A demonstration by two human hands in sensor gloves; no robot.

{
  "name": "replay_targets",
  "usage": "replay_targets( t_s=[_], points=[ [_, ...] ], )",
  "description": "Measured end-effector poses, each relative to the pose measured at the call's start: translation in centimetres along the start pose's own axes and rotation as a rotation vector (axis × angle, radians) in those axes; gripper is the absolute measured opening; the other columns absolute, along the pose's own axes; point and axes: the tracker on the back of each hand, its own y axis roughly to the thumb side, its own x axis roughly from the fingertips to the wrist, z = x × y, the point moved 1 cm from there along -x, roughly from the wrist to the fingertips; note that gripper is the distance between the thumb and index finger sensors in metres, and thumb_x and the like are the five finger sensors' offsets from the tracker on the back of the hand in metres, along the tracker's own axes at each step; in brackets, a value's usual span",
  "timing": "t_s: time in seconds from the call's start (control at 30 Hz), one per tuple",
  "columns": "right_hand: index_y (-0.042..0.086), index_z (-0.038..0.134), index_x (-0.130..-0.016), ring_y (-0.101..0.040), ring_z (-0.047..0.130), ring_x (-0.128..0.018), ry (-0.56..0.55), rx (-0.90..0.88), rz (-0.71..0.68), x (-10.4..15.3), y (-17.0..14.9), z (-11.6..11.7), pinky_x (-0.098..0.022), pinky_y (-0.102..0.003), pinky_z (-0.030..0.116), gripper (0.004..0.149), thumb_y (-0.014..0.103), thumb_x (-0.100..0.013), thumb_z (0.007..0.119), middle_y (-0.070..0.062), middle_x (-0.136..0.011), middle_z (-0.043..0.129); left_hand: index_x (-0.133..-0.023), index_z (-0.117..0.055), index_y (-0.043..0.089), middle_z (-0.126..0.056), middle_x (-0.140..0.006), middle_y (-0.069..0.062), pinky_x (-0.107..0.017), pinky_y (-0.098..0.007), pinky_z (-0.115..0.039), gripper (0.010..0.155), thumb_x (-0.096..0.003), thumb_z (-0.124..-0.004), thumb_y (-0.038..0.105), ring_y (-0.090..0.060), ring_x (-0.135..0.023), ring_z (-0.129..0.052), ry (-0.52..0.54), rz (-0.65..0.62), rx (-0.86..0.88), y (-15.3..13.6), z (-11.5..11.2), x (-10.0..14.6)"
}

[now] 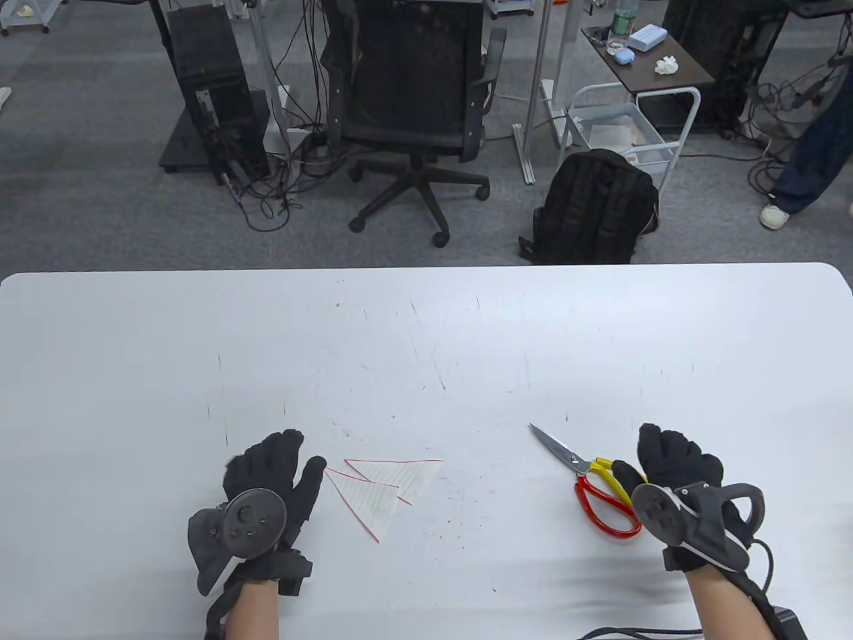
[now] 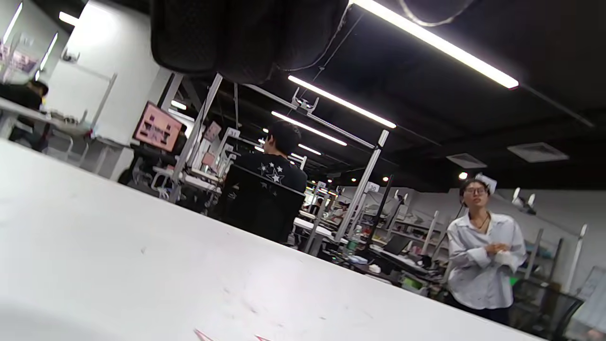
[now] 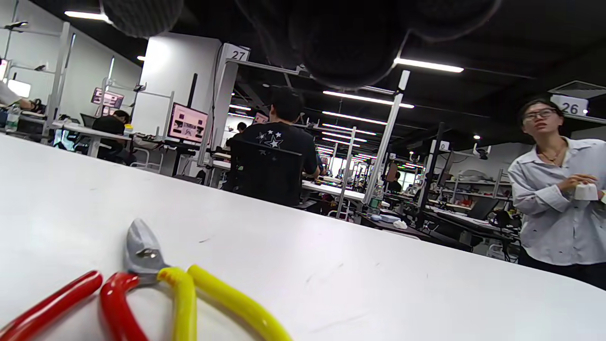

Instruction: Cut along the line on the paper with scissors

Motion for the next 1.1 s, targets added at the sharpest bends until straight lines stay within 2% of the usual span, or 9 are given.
replay_targets(
  t_s=[0.07, 0.13, 0.23, 0.27, 0.33, 0.43, 0.6, 1.1],
  points=[
    [-0.003, 0.057, -0.104, -0.038, 0.079, -0.069, -0.011, -0.022, 0.012, 0.0, -0.4, -0.1, -0.058, -0.052, 0.065, 0.07, 0.05, -0.058, 0.059, -0.028, -0.092, 0.062, -0.118, -0.053, 0.012, -0.042, -0.121, -0.029, -0.062, -0.086, -0.017, 0.079, -0.0586, -0.054, 0.065, -0.057, -0.11, -0.042, -0.037, -0.004, -0.132, 0.2, -0.1, 0.1],
    [-0.001, 0.052, -0.108, -0.044, 0.072, -0.085, -0.002, -0.053, 0.016, -0.1, -0.7, 0.0, -0.065, -0.057, 0.059, 0.072, 0.051, -0.058, 0.059, -0.027, -0.101, 0.056, -0.122, -0.039, 0.014, -0.021, -0.124, -0.027, -0.061, -0.085, -0.012, 0.085, -0.0578, -0.052, 0.068, -0.058, -0.112, -0.021, -0.078, -0.012, -0.178, 0.1, -0.4, 0.0],
    [0.005, 0.034, -0.114, -0.051, 0.04, -0.104, 0.053, -0.088, 0.009, -0.1, -1.0, 0.5, -0.073, -0.065, 0.038, 0.079, 0.055, -0.058, 0.056, -0.026, -0.115, 0.031, -0.124, -0.029, 0.019, 0.001, -0.12, -0.021, -0.061, -0.081, 0.0, 0.085, -0.0585, -0.054, 0.067, -0.053, -0.107, 0.005, -0.167, -0.036, -0.158, -0.1, -0.8, -0.3],
    [0.006, 0.027, -0.115, -0.051, 0.026, -0.106, 0.075, -0.088, 0.003, -0.1, -1.0, 0.7, -0.073, -0.067, 0.029, 0.082, 0.058, -0.058, 0.055, -0.025, -0.116, 0.021, -0.124, -0.03, 0.023, 0.005, -0.119, -0.017, -0.06, -0.079, 0.003, 0.081, -0.0596, -0.054, 0.066, -0.05, -0.105, 0.01, -0.219, -0.046, -0.16, -0.2, -1.0, -0.3],
    [0.009, 0.018, -0.115, -0.051, 0.001, -0.104, 0.094, -0.074, -0.01, -0.2, -0.8, 1.1, -0.071, -0.069, 0.016, 0.088, 0.061, -0.056, 0.056, -0.024, -0.114, -0.002, -0.123, -0.023, 0.025, 0.013, -0.116, -0.016, -0.06, -0.079, 0.004, 0.082, -0.0594, -0.054, 0.067, -0.049, -0.103, 0.015, -0.286, -0.065, -0.157, -0.3, -1.6, -0.4],
    [0.014, 0.009, -0.114, -0.05, -0.013, -0.099, 0.141, -0.03, -0.037, -0.2, -0.4, 1.7, -0.066, -0.071, 0.004, 0.092, 0.065, -0.054, 0.058, -0.021, -0.11, -0.014, -0.123, -0.02, 0.026, 0.014, -0.116, -0.015, -0.061, -0.078, 0.005, 0.085, -0.0578, -0.054, 0.069, -0.048, -0.102, 0.017, -0.295, -0.078, -0.117, -0.2, -1.9, -0.4],
    [0.014, 0.011, -0.114, -0.049, -0.012, -0.099, 0.19, 0.005, -0.042, 0.0, 0.1, 2.2, -0.065, -0.072, 0.004, 0.092, 0.064, -0.053, 0.059, -0.021, -0.111, -0.012, -0.123, -0.019, 0.024, 0.012, -0.117, -0.016, -0.062, -0.078, 0.003, 0.084, -0.0587, -0.051, 0.068, -0.048, -0.103, 0.015, -0.287, -0.094, -0.133, 0.3, -2.2, -0.5],
    [0.011, 0.014, -0.114, -0.051, -0.005, -0.101, 0.214, 0.005, -0.043, 0.1, 0.7, 2.5, -0.066, -0.072, 0.008, 0.089, 0.062, -0.055, 0.058, -0.023, -0.112, -0.005, -0.123, -0.021, 0.022, 0.008, -0.119, -0.018, -0.063, -0.078, 0.0, 0.082, -0.06, -0.049, 0.066, -0.049, -0.104, 0.012, -0.294, -0.069, -0.083, 0.0, -2.4, -0.6]
  ],
)
